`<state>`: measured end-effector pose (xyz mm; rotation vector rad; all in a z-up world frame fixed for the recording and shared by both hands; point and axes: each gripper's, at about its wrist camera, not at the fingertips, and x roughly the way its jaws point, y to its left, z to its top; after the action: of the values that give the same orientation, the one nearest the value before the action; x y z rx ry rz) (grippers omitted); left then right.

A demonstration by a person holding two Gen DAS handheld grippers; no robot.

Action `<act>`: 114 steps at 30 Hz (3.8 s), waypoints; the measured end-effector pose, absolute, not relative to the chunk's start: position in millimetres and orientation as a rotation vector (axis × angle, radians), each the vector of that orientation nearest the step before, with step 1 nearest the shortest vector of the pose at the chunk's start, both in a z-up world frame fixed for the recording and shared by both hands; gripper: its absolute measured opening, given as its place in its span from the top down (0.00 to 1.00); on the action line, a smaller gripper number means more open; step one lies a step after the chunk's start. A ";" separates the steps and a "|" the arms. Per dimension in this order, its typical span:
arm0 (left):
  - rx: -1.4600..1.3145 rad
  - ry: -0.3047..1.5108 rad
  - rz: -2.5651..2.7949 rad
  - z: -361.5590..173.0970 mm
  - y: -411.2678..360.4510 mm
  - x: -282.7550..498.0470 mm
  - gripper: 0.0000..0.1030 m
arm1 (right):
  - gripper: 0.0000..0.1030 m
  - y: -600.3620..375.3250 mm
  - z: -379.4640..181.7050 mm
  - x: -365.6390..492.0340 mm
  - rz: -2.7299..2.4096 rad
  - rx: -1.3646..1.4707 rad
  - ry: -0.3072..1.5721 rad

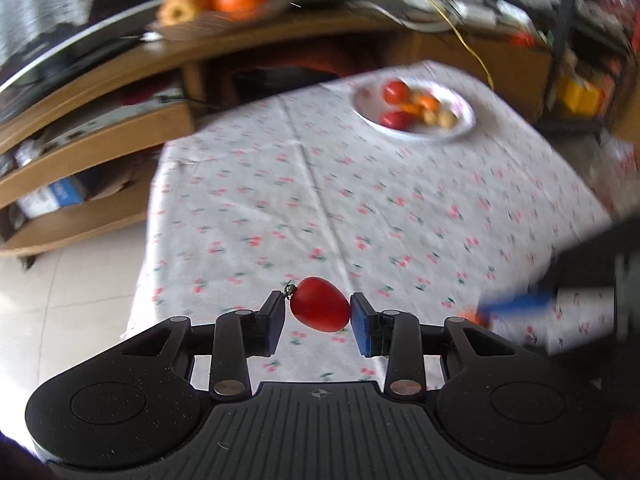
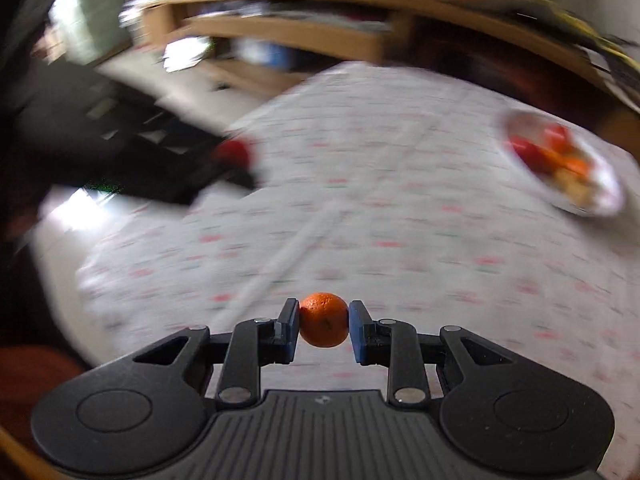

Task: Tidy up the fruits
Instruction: 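Close the right gripper on the small orange while the left gripper holds the tomato, then carry the tomato in the left gripper while the right gripper carries the orange to the bowl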

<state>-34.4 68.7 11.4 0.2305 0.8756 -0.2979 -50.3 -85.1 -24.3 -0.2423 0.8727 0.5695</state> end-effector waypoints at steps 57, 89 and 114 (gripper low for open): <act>0.289 0.966 -0.376 -30.2 -1.0 1.2 0.68 | 0.71 -138.9 -38.4 -17.9 0.419 -0.144 0.870; 0.258 0.773 -0.395 12.8 -84.1 127.0 0.69 | 0.71 -209.3 15.0 121.3 0.147 0.007 0.690; 0.295 0.792 -0.360 -11.6 -96.9 178.3 0.69 | 0.70 -214.0 -14.9 177.3 0.125 0.018 0.740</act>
<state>178.3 -96.9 -11.6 0.2951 0.7916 -0.3600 177.3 -214.0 -14.9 0.0176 0.7404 0.1252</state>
